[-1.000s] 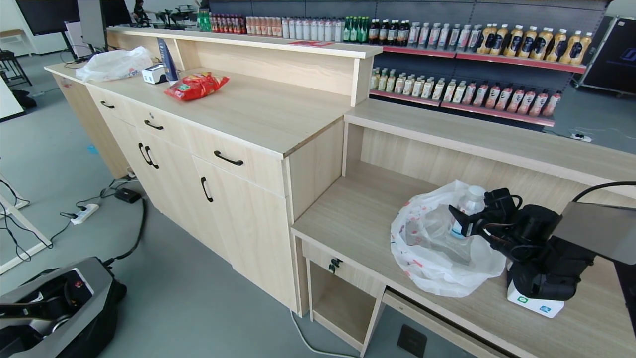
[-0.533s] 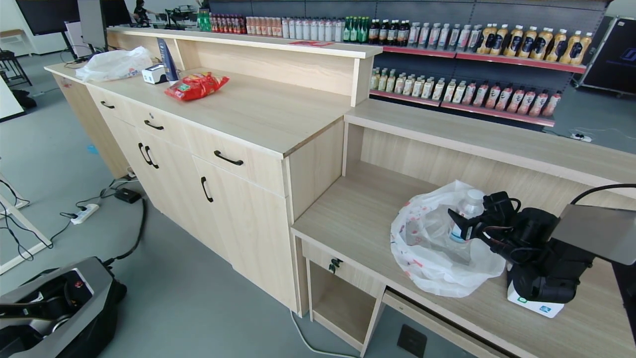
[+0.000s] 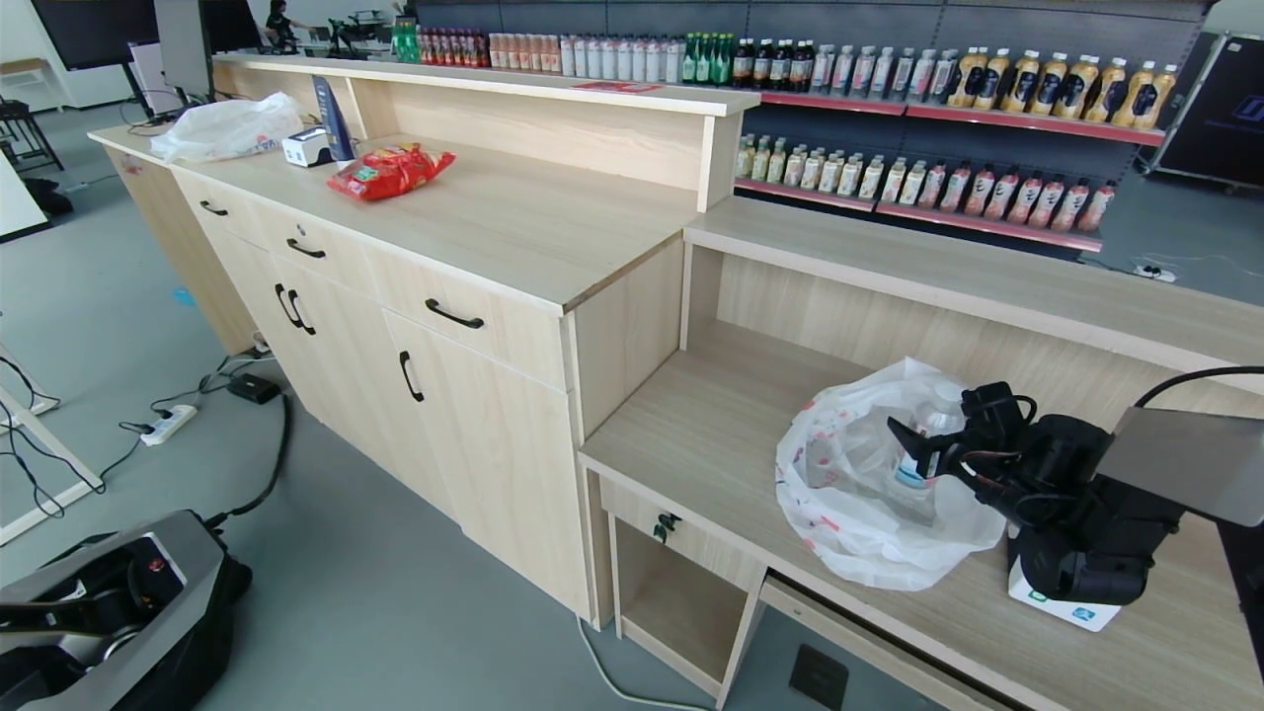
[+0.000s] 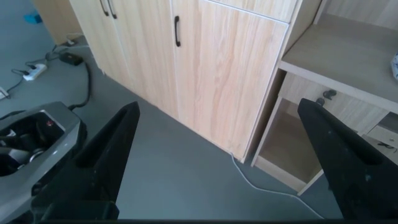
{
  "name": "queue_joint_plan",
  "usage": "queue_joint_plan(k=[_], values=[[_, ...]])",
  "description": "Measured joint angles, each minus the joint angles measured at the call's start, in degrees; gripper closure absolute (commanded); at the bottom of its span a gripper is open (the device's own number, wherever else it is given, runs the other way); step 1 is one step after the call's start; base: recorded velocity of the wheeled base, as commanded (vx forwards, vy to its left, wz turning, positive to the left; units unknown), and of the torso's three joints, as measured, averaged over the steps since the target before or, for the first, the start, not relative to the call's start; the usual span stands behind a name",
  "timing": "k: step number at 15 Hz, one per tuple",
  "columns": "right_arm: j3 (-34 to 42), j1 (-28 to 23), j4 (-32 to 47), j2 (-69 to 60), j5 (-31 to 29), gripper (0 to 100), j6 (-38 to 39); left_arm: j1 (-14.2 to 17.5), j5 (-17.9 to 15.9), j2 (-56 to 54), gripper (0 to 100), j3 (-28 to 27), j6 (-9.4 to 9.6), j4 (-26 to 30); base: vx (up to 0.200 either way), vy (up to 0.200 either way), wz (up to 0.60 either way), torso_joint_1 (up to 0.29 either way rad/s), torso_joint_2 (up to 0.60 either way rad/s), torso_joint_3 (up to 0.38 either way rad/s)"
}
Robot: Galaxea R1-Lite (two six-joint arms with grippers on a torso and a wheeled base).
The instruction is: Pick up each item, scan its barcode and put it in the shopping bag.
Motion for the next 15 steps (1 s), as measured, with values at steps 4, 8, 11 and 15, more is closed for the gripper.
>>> queue_joint_plan(k=[4, 8, 11, 15], values=[[0.41, 0.12, 1.58, -2.07, 0.05, 0, 0.30, 0.00, 0.02, 0.00, 0, 0.00, 0.00, 0.00, 0.000, 0.000, 0.00, 0.000, 0.00, 0.000], [3.41, 1.00, 11.50, -14.73, 0.35, 0, -2.21, 0.00, 0.00, 0.00, 0, 0.00, 0.00, 0.00, 0.000, 0.000, 0.00, 0.000, 0.00, 0.000], [9.97, 1.39, 21.89, -32.31, 0.39, 0, -8.80, -0.02, 0.00, 0.00, 0, 0.00, 0.00, 0.00, 0.000, 0.000, -0.40, 0.000, 0.00, 0.002], [19.02, 0.54, 34.90, -55.60, -2.68, 0, -16.01, 0.00, 0.00, 0.00, 0, -0.02, 0.00, 0.02, 0.000, 0.000, -0.60, 0.001, 0.00, 0.004]])
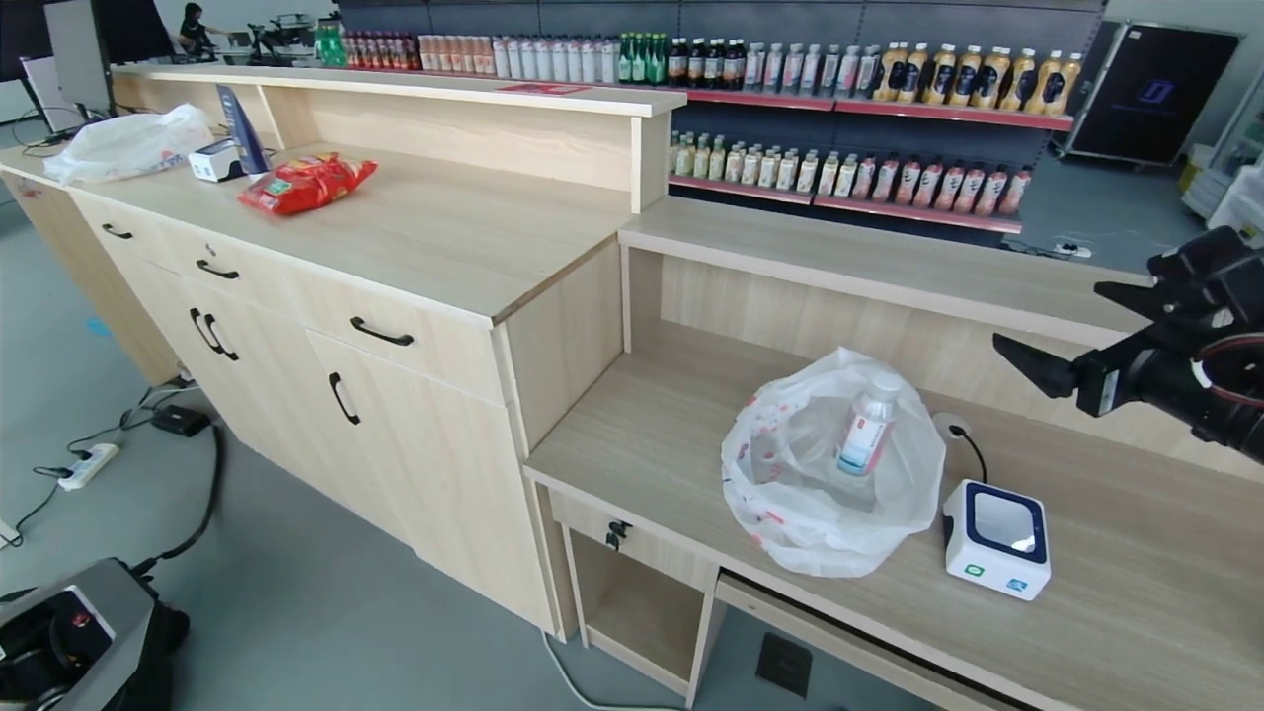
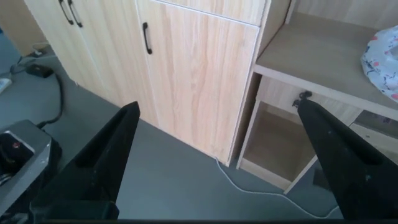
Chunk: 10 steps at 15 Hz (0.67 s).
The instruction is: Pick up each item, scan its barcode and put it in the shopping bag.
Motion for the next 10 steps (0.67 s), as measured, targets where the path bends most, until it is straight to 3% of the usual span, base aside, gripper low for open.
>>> queue_joint_plan(k=[1, 3, 5, 7, 9, 10], values=[[1.22, -1.22, 5.45, -4.41, -5.30, 0, 0.57, 0.00, 0.00, 0.00, 0, 0.00, 0.00, 0.00, 0.000, 0.000, -0.60, -0.002, 0.01, 0.002], [2.32, -3.28, 9.45, -9.79, -9.34, 0, 2.13, -0.05, -0.02, 0.00, 0, 0.00, 0.00, -0.02, 0.000, 0.000, -0.60, 0.002, 0.00, 0.005], [2.07, -6.38, 20.94, -12.26, -17.65, 0, 4.95, -0.02, -0.02, 0.00, 0, 0.02, 0.00, -0.02, 0.000, 0.000, -0.60, 0.005, 0.00, -0.002], [1.44, -9.90, 23.10, -11.90, -22.71, 0, 9.50, -0.02, 0.00, 0.00, 0, 0.02, 0.00, -0.02, 0.000, 0.000, -0.60, 0.002, 0.00, 0.000], [1.21, -13.15, 23.05, -9.45, -23.53, 0, 10.76, -0.05, 0.02, 0.00, 0, 0.02, 0.00, -0.02, 0.000, 0.000, -0.60, 0.005, 0.00, 0.002], [0.78, -14.29, 21.98, -7.41, -23.55, 0, 11.69, -0.05, 0.02, 0.00, 0, 0.02, 0.00, -0.02, 0.000, 0.000, 0.00, 0.000, 0.00, 0.000]])
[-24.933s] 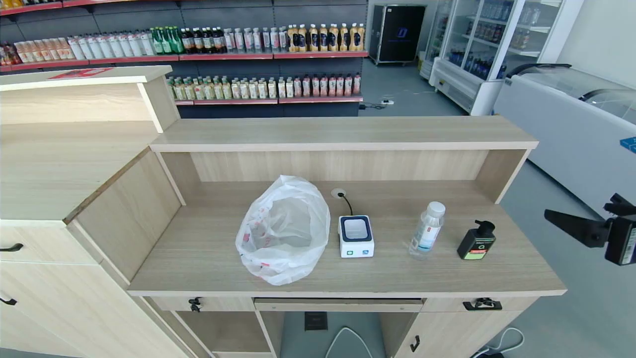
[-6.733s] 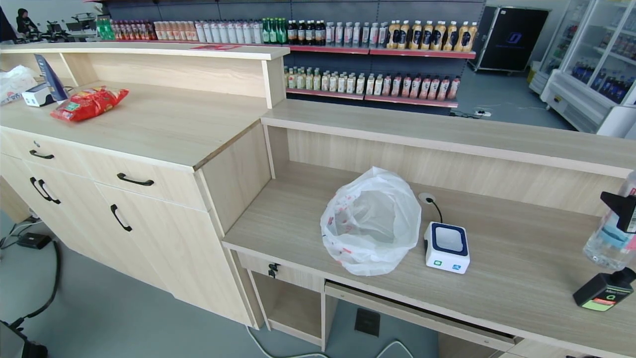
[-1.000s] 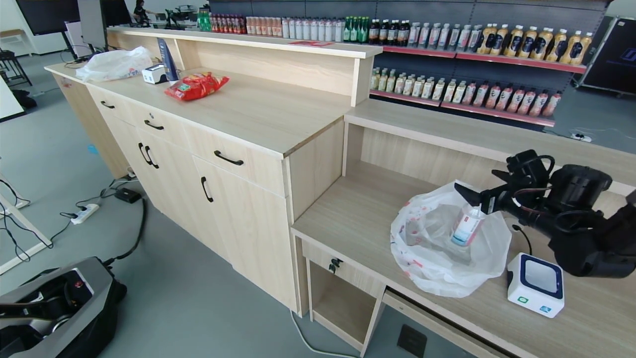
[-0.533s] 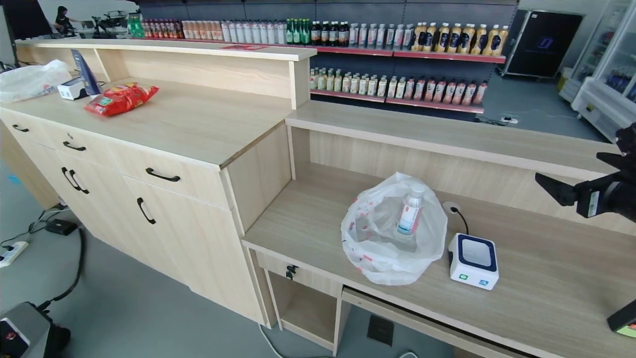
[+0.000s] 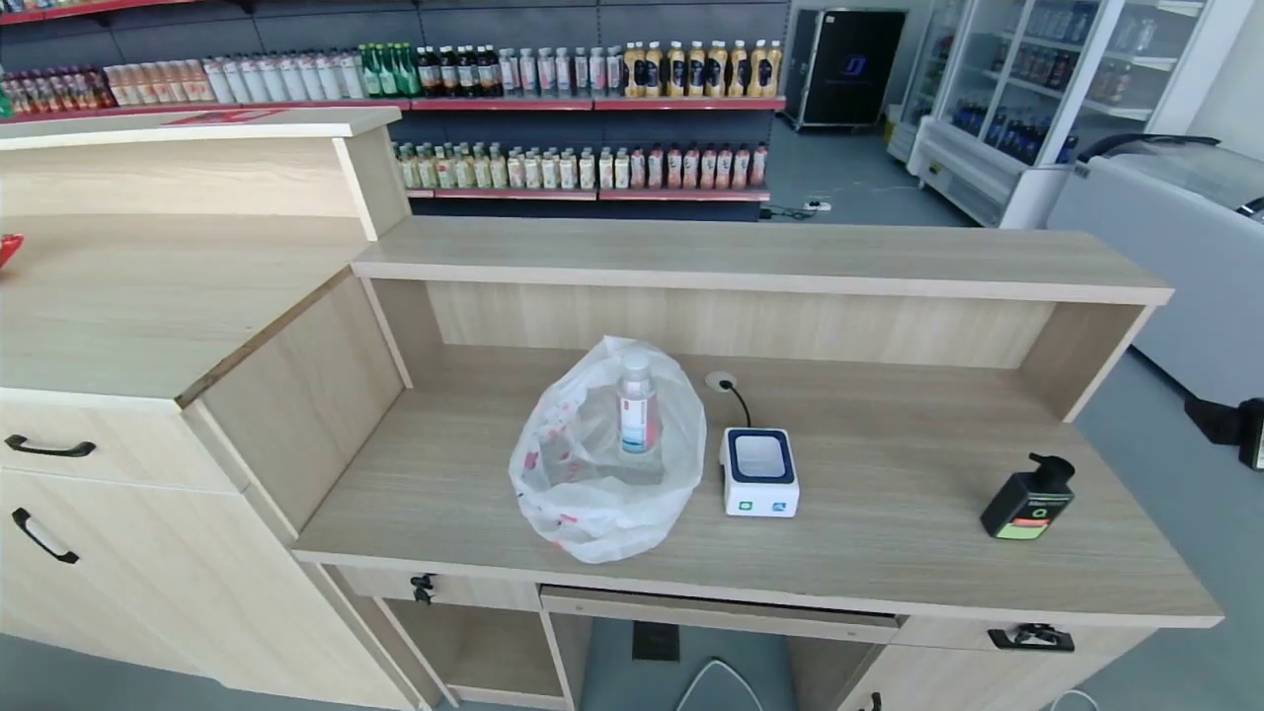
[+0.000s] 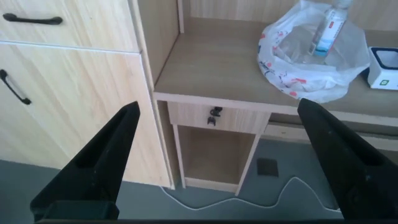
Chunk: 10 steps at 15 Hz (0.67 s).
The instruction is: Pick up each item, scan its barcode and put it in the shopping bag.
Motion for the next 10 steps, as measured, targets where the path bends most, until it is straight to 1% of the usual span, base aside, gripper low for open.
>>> queue_joint_plan(k=[2, 3, 5, 6, 8, 10], values=[[-0.89, -1.62, -4.35, 5.29, 1.15, 0, 1.83, 0.02, 0.00, 0.00, 0, 0.00, 0.00, 0.00, 0.000, 0.000, 0.00, 0.000, 0.00, 0.000], [-1.11, -1.97, -7.34, 8.11, 4.24, 0, 2.16, 0.05, -0.05, 0.00, 0, 0.00, 0.00, 0.00, 0.000, 0.000, 0.00, 0.000, 0.00, 0.000], [-1.50, -2.67, -12.97, 13.95, 13.97, 0, 1.50, 0.00, 0.00, 0.00, 0, 0.00, 0.00, 0.00, 0.000, 0.000, 0.00, 0.000, 0.00, 0.000], [-1.79, -3.24, -14.80, 16.40, 16.35, 0, -0.52, 0.00, 0.01, 0.00, 0, 0.00, 0.00, 0.00, 0.000, 0.000, 0.00, 0.000, 0.00, 0.000], [-1.48, -3.67, -15.35, 20.32, 17.55, 0, -4.66, 0.05, -0.02, 0.00, 0, 0.00, 0.00, 0.00, 0.000, 0.000, 0.00, 0.000, 0.00, 0.000], [-0.32, -3.56, -15.41, 22.19, 17.73, 0, -5.12, 0.00, 0.00, 0.00, 0, 0.00, 0.00, 0.02, 0.000, 0.000, 0.00, 0.000, 0.00, 0.000]])
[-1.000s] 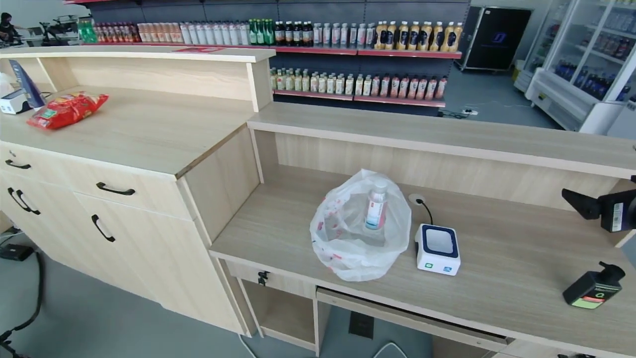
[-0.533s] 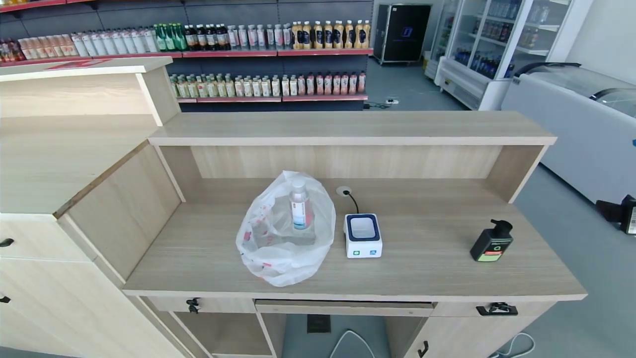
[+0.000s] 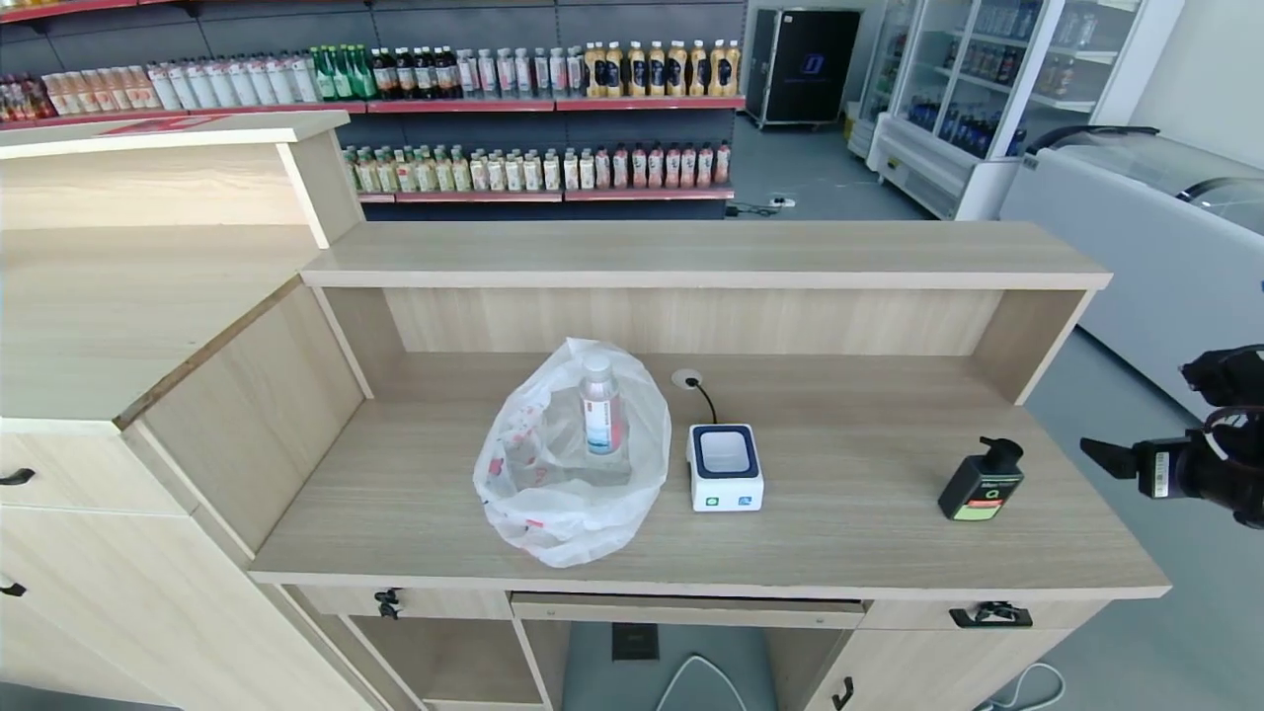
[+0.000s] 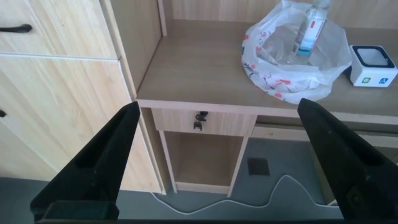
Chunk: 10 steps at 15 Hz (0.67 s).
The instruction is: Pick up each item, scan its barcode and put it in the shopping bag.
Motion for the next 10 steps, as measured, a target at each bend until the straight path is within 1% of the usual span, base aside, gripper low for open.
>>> queue_joint_plan(k=[3, 6, 10], values=[[2.13, -0.71, -0.24, 1.49, -0.04, 0, -0.83, 0.05, 0.00, 0.00, 0, 0.00, 0.00, -0.02, 0.000, 0.000, 0.00, 0.000, 0.00, 0.000], [1.94, -1.79, -0.88, 3.94, -0.02, 0, -2.44, 0.05, -0.02, 0.00, 0, 0.00, 0.00, -0.02, 0.000, 0.000, 0.00, 0.000, 0.00, 0.000], [1.13, -1.71, -4.13, 8.98, -0.02, 0, -3.32, 0.05, -0.02, 0.00, 0, 0.00, 0.00, -0.02, 0.000, 0.000, 0.00, 0.000, 0.00, 0.000]])
